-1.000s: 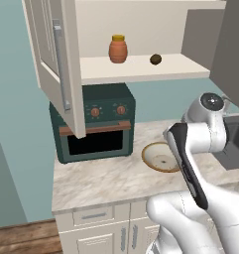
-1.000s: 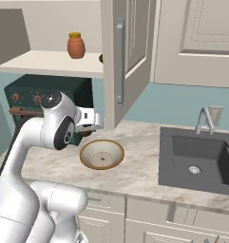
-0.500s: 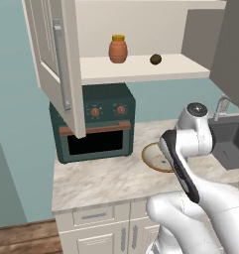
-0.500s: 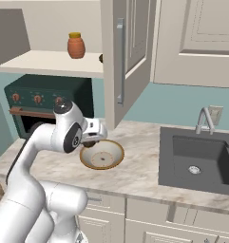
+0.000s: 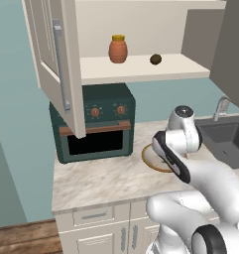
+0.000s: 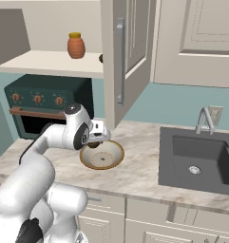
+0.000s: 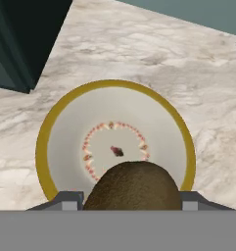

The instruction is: Open the cabinet. Pick the kiwi and kiwi from the cabinet and place them into the bowl. Then close the cabinet.

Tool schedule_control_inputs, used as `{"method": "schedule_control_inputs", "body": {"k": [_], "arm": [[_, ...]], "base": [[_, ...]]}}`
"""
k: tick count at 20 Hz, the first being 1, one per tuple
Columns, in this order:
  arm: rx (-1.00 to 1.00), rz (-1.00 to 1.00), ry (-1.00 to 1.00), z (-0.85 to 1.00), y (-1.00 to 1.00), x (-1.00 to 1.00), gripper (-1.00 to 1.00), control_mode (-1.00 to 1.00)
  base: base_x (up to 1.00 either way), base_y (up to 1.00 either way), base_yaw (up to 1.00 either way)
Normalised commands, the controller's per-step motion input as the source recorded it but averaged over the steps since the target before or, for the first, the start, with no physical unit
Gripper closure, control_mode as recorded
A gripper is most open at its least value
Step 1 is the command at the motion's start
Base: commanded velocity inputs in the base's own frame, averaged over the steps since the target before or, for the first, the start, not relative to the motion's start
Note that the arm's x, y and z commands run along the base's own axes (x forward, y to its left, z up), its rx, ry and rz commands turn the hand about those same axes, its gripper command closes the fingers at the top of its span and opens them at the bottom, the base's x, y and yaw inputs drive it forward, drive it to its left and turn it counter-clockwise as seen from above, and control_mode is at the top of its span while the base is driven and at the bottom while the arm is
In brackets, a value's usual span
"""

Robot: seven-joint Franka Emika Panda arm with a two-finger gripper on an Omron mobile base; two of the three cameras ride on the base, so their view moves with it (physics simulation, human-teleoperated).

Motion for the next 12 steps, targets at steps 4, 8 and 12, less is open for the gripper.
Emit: {"method": "schedule_control_inputs", "body": {"k": [4,8,12], "arm": [[0.00,0.00,0.00,-0.53,0.00,0.41,1.00,-1.00],[0.00,0.00,0.02,-0.59,0.00,0.36,1.00,-1.00],[0.00,0.00,0.00,-0.42,0.00,0.31,1.00,-1.00]], "base": [[0.00,0.00,0.00],[0.00,0.00,0.00],[0.00,0.00,0.00]]}}
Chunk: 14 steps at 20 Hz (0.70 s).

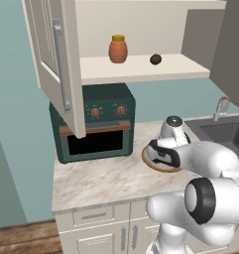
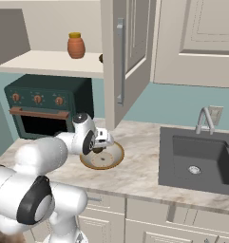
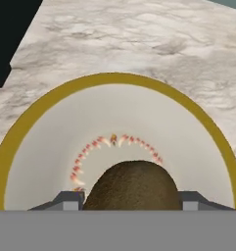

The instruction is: Open the cabinet. Pick the kiwi and kiwi from the cabinet and place them into the bowl. Then close the cabinet.

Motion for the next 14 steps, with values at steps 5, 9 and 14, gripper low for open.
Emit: {"method": "schedule_control_inputs", "body": {"k": [5,9,14], "arm": [[0.00,0.00,0.00,-0.16,0.00,0.12,-1.00,-1.00],[0.00,0.00,0.00,0.00,0.00,0.00,-1.00,-1.00],[0.00,0.00,-0.02,0.05,0.00,0.00,-1.00,-1.00]], "base": [[0.00,0.00,0.00],[0.00,0.00,0.00],[0.00,0.00,0.00]]}}
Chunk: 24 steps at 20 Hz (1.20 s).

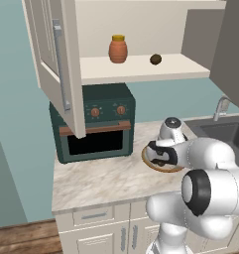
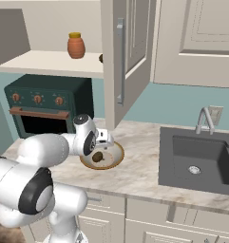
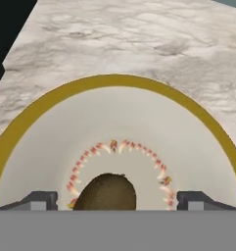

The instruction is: Open the cabinet. Pick the kiwi and kiwi from the cabinet and place them into the bowl. Then close the cabinet.

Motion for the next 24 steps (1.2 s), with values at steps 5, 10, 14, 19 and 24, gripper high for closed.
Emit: {"method": "schedule_control_inputs", "body": {"k": [5,10,14,19,24], "arm": [[0.01,0.00,-0.05,0.63,0.00,0.00,-1.00,-1.00],[0.00,-0.01,-0.08,0.96,0.00,-0.05,-1.00,-1.00],[0.00,-0.01,-0.07,1.00,0.00,-0.10,-1.00,-1.00],[0.00,-0.02,-0.11,1.00,0.00,-0.10,-1.00,-1.00],[0.00,-0.03,-0.12,1.00,0.00,-0.03,-1.00,-1.00]], "base": [[0.00,0.00,0.00],[0.00,0.00,0.00],[0.00,0.00,0.00],[0.00,0.00,0.00],[0.00,0.00,0.00]]}}
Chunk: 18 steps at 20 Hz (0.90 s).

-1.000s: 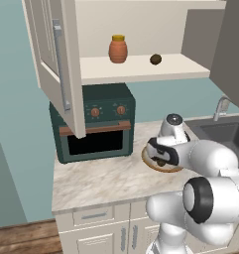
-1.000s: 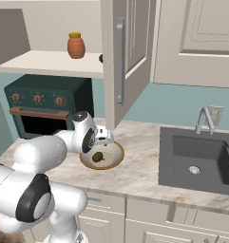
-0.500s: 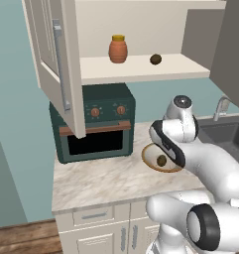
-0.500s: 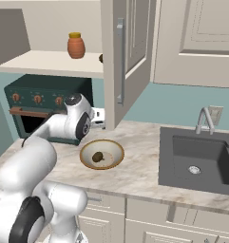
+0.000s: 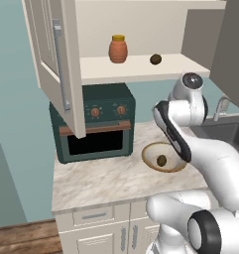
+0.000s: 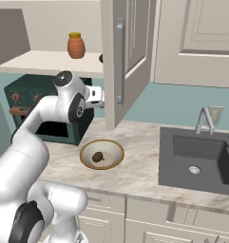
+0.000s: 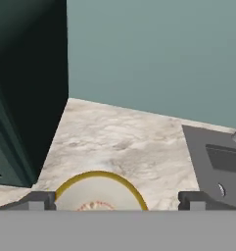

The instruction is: Open the cabinet. Pick the kiwi and kiwi from the cabinet and place them into the bowl. Then close the cabinet.

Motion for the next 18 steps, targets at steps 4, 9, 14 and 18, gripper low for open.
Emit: {"method": "schedule_control_inputs", "body": {"k": [4,9,14,18], "arm": [[0.00,-0.05,-0.09,0.99,0.00,0.00,-1.00,-1.00],[0.00,-0.07,-0.07,0.98,0.00,0.00,-1.00,-1.00],[0.00,-0.09,-0.07,0.87,0.00,0.00,-1.00,-1.00],[0.01,-0.08,-0.07,0.48,0.00,0.16,-1.00,-1.00]], "base": [[0.00,0.00,0.00],[0.00,0.00,0.00],[0.00,0.00,0.00],[0.00,0.00,0.00]]}}
